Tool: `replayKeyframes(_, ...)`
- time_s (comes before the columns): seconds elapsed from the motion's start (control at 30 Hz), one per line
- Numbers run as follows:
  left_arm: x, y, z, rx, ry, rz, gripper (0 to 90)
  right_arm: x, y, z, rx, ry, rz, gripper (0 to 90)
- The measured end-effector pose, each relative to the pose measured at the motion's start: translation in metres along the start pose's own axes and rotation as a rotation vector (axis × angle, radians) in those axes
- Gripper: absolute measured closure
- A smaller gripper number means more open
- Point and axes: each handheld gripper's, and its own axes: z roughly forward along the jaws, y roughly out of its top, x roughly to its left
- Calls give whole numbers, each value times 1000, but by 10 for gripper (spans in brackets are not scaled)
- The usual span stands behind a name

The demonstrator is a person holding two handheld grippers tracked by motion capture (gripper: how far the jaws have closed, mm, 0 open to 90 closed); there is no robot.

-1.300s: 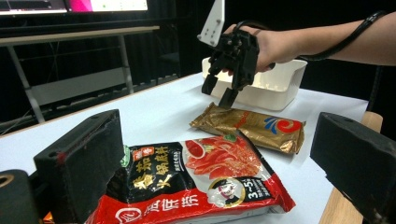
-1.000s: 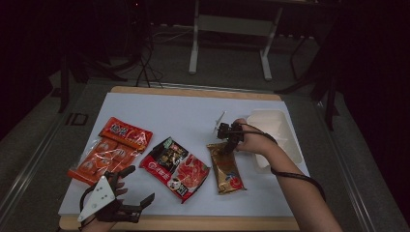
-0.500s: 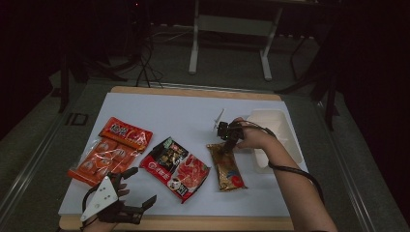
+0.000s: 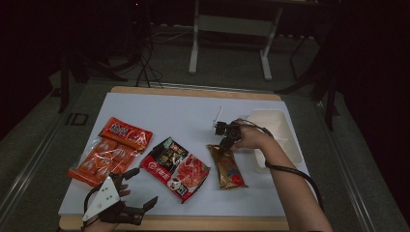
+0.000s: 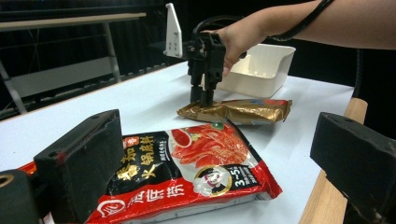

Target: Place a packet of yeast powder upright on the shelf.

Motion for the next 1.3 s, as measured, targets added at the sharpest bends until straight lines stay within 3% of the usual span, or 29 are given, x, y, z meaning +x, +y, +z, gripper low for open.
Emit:
replayKeyframes(0.27, 0, 0, 0, 0, -4, -3, 33, 1, 2, 0, 12, -24, -30, 716)
replayKeyframes(0.47, -1, 0, 1, 0, -6, -4, 33, 5, 1, 0, 6, -58, -19, 803)
replayKeyframes(0.5, -1, 0, 1, 3, -7, -2, 33, 7, 2, 0, 6, -64, -19, 825)
replayKeyframes(0.53, -1, 0, 1, 4, -7, -2, 33, 9, 3, 2, 16, -101, -26, 900)
replayKeyframes(0.67, 0, 0, 0, -2, -4, -4, 33, 13, 0, -1, 0, -119, -51, 900)
replayKeyframes(0.8, 1, 0, 0, -4, -5, -11, 33, 16, -7, -11, -51, -111, -52, 900)
replayKeyframes(0.9, 1, 0, 1, -1, -6, -8, 33, 18, -9, -16, -53, -115, -56, 900)
replayKeyframes(1.3, 3, -3, 4, 18, 9, -24, 33, 40, -19, -52, -120, -155, -105, 900)
